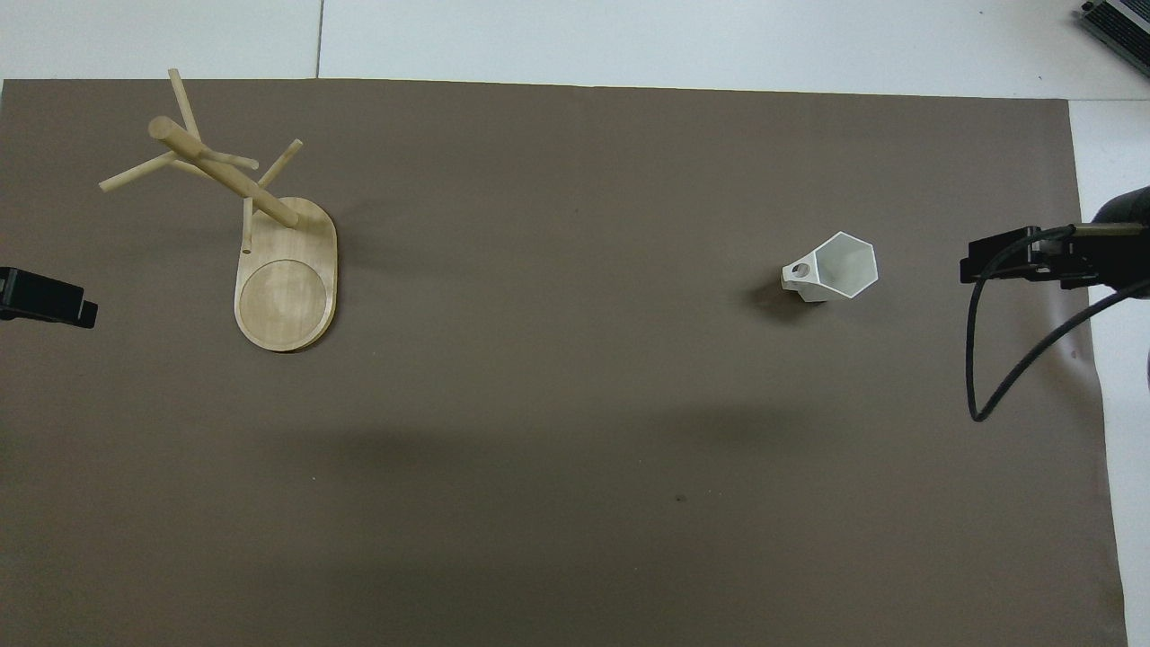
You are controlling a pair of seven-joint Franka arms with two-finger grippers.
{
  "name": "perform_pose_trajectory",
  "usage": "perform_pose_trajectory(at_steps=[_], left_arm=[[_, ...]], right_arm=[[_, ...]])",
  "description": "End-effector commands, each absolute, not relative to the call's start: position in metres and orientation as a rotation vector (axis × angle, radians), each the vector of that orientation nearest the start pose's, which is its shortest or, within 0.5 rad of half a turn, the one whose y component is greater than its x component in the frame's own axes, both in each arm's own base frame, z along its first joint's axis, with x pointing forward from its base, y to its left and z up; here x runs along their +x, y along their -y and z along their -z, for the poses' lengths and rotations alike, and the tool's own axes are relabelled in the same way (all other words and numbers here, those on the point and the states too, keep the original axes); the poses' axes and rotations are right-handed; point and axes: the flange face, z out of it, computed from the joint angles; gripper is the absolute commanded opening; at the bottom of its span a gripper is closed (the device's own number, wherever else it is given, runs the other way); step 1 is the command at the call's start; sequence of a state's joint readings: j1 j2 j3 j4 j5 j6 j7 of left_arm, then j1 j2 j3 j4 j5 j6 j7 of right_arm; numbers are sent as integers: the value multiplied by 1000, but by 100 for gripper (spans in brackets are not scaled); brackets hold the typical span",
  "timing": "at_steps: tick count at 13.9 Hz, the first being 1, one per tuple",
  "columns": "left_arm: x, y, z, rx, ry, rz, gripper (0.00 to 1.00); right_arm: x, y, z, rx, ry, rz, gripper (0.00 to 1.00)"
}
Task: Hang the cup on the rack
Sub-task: 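Move the right gripper toward the white cup lying on the table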
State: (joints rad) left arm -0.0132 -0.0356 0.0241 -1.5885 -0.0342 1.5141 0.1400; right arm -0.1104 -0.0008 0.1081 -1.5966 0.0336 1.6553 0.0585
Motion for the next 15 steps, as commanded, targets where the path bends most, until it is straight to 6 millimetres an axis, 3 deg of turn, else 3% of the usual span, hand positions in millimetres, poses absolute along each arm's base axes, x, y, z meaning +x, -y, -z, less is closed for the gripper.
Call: perform_pose_trajectory(at_steps=[1, 4, 6, 15], left_arm=[[530, -5, -632, -3158, -188, -73, 100], [530, -5, -632, -3158, -188, -73, 100], [530, -5, -631, -3158, -188, -75, 100], [530, -4, -632, -3158, -190, -73, 100]], right_arm=[[552, 2, -612, -3085, -76, 94, 100], [554, 7, -612, -3090, -82, 142, 100], [553, 7, -601, -3089, -88, 180, 100], [586, 12, -535, -3079, -105, 258, 100]])
